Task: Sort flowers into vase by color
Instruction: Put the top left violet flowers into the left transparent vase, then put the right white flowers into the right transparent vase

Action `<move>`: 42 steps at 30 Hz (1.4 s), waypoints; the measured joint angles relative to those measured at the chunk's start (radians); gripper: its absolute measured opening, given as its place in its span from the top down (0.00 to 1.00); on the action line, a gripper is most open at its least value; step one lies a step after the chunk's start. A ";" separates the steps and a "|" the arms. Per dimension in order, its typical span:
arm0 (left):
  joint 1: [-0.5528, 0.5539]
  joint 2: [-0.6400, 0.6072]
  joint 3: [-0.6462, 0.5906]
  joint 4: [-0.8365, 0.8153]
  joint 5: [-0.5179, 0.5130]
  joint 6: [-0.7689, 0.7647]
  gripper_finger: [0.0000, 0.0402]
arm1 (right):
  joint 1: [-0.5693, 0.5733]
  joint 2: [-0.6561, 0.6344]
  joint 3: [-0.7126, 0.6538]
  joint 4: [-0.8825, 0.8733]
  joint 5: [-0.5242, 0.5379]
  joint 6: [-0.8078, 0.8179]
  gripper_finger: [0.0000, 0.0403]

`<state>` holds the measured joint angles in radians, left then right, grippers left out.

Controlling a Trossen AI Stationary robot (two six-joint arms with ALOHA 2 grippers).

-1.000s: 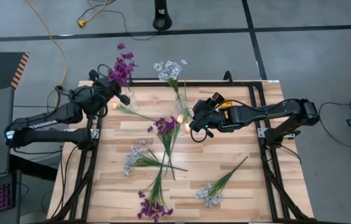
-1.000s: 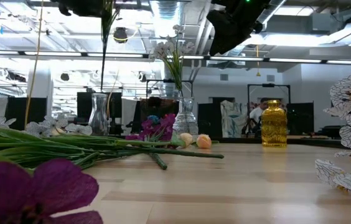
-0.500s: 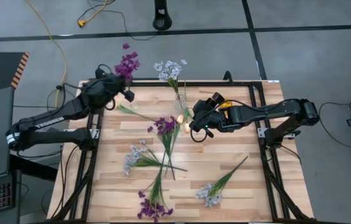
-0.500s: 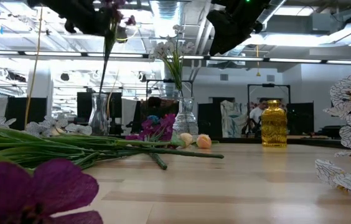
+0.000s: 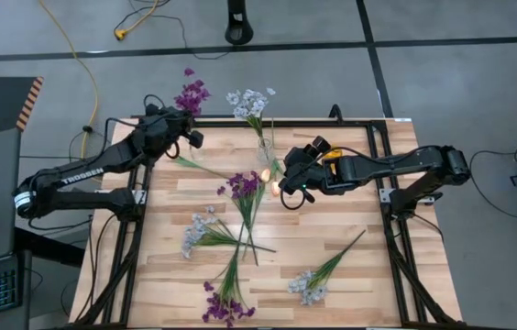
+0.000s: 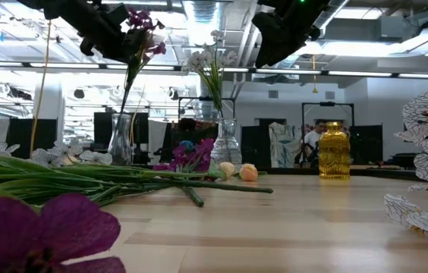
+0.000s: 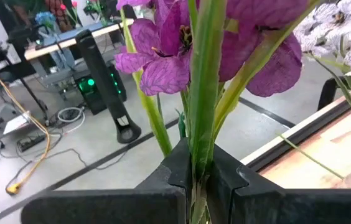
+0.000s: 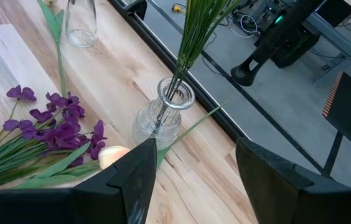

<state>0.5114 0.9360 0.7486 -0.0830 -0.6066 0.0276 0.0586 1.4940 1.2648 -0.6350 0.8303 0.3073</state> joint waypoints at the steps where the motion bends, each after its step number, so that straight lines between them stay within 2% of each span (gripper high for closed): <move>1: 0.000 0.000 0.000 -0.008 0.000 -0.010 0.97 | 0.000 0.000 0.000 0.000 0.000 0.000 0.39; 11: 0.000 0.000 0.000 -0.013 -0.007 -0.052 0.87 | 0.000 0.000 0.000 0.000 0.000 0.000 0.39; 27: -0.001 -0.022 0.000 -0.078 -0.001 -0.024 0.49 | 0.000 0.000 0.000 0.000 0.000 0.000 0.39; 32: -0.002 -0.068 0.057 -0.236 0.002 -0.033 0.44 | 0.000 0.000 0.000 0.000 -0.004 0.000 0.39; 36: -0.002 -0.110 0.108 -0.382 0.091 -0.053 0.44 | 0.000 0.000 0.000 0.021 -0.070 0.049 0.39; 42: -0.002 -0.187 0.127 -0.508 0.253 -0.090 0.44 | -0.008 0.000 0.000 0.056 -0.194 0.269 0.39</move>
<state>0.5091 0.7488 0.8761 -0.5907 -0.3538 -0.0628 0.0506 1.4940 1.2648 -0.5789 0.6365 0.5765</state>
